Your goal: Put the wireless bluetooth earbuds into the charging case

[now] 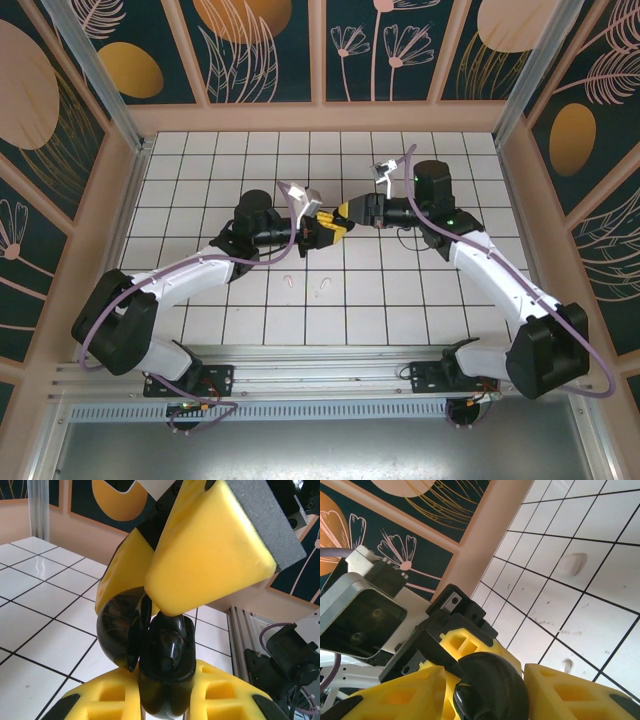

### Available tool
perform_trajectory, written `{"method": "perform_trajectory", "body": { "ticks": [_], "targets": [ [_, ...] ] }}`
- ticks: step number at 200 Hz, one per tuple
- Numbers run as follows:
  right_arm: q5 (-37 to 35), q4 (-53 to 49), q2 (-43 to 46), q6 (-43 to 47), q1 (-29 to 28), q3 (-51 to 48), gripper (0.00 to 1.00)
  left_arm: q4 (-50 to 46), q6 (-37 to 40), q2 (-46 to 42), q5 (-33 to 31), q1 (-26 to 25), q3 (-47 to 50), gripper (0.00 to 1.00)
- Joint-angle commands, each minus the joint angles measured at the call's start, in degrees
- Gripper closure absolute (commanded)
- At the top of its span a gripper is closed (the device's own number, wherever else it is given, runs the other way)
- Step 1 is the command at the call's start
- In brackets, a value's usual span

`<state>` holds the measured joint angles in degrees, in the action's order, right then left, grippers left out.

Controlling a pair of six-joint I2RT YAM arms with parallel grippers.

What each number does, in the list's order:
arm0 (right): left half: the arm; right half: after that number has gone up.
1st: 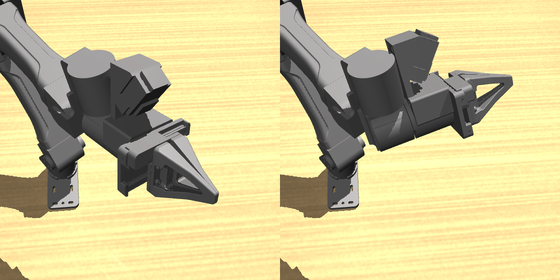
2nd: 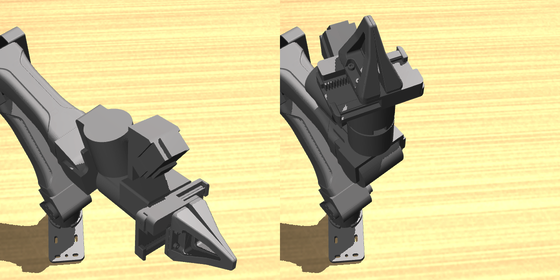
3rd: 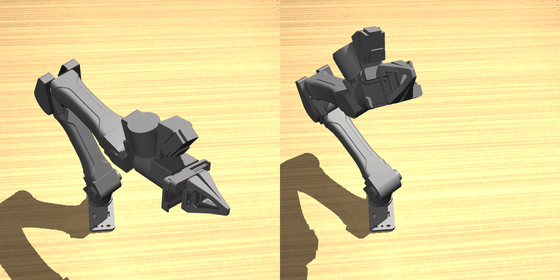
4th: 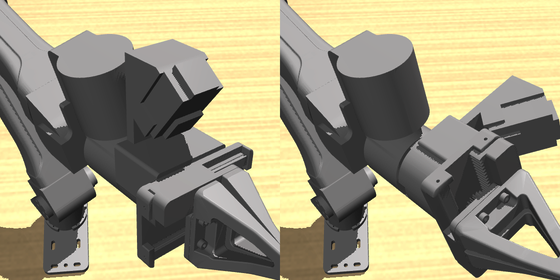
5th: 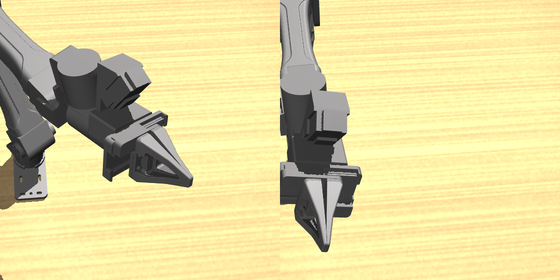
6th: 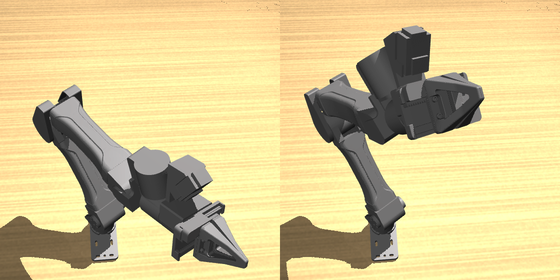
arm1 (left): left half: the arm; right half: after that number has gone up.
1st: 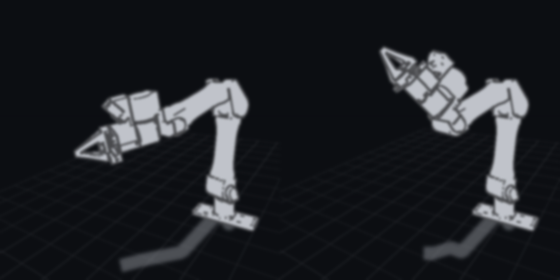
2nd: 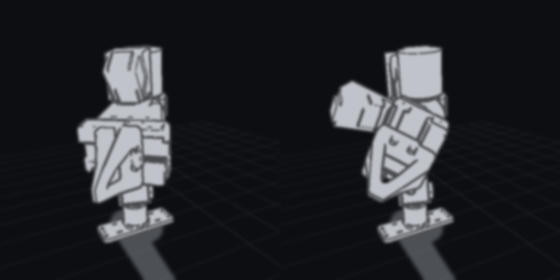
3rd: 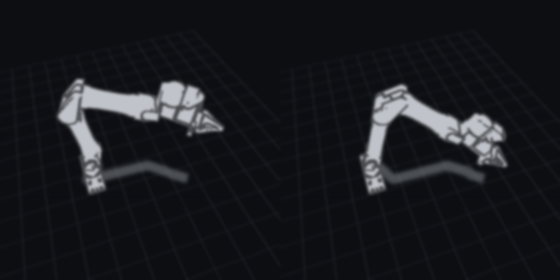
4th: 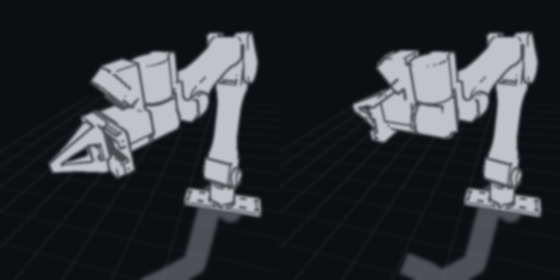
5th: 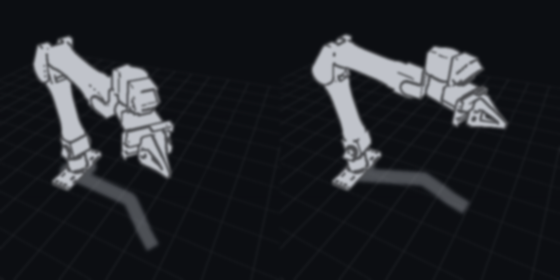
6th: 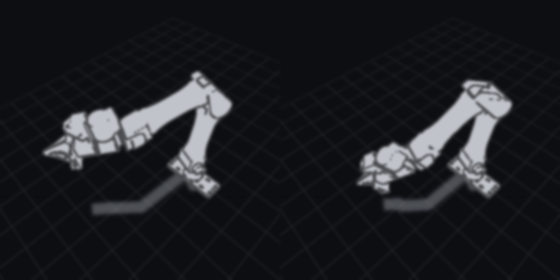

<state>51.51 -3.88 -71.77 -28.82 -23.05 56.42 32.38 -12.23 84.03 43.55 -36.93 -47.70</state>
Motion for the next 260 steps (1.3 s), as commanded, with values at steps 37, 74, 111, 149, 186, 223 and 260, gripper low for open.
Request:
{"method": "perform_trajectory", "body": {
  "ticks": [37,74,111,149,186,223,260],
  "targets": [
    [-0.5,9.8,14.9,0.0,4.4,-3.5,0.60,6.8,-8.2,2.2,2.5,2.2,0.1,1.00],
    [-8.0,7.8,19.7,3.3,5.1,-5.9,0.59,6.7,-8.5,1.3,4.1,2.3,-0.5,1.00],
    [-4.0,11.6,18.8,0.7,5.0,-9.7,0.44,4.6,-8.7,1.1,8.2,2.7,-2.9,1.00],
    [-4.3,14.8,18.3,0.2,3.5,-12.7,0.42,6.5,-11.5,1.0,14.0,2.8,-4.4,1.00],
    [-3.2,16.6,16.6,0.2,0.8,-12.9,0.39,6.4,-12.9,1.0,16.0,2.8,-5.5,1.00],
    [-3.2,16.7,14.8,1.1,-1.5,-12.5,0.41,7.3,-14.3,1.1,17.0,2.9,-5.9,1.00],
    [-4.3,16.0,13.8,1.7,-1.7,-12.4,0.56,7.5,-14.6,1.2,17.9,2.8,-5.9,1.00]
  ]
}}
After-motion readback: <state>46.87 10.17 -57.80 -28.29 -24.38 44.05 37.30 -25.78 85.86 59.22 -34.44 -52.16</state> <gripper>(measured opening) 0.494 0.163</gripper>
